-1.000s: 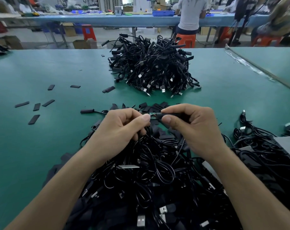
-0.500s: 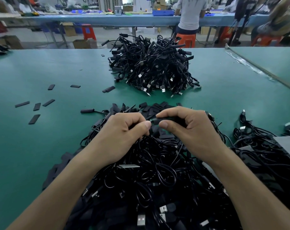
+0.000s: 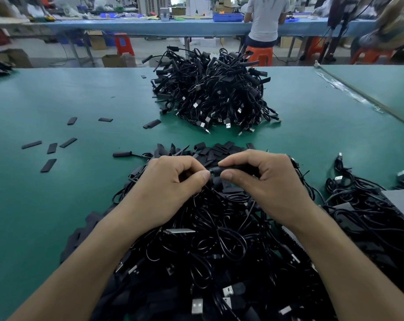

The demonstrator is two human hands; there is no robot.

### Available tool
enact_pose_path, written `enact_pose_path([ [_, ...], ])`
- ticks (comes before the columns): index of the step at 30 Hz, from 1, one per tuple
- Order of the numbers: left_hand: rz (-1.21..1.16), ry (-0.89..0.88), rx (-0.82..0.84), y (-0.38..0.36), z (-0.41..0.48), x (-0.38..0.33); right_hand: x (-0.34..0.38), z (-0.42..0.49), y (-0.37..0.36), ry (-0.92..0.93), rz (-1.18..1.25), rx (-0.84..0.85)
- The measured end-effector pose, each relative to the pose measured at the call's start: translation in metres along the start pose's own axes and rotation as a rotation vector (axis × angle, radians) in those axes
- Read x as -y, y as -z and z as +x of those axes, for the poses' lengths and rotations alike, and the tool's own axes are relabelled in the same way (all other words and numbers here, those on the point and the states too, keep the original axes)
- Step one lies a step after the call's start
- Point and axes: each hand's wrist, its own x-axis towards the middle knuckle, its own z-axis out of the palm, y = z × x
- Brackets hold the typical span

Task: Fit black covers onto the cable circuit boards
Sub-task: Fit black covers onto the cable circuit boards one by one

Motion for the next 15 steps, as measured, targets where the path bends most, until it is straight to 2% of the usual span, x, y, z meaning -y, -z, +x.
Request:
enact_pose_path([
  [8,-0.034,0.026,0.076,0.0017,-0.0008,-0.0016,-0.0034,0.0016,-0.0027,0.053,-0.102,0.002],
  [15,-0.136,0.093,0.090,0.0039,0.0010,-0.0029,0.0005,0.0007,-0.0030,0.040,-0.040,-0.023],
])
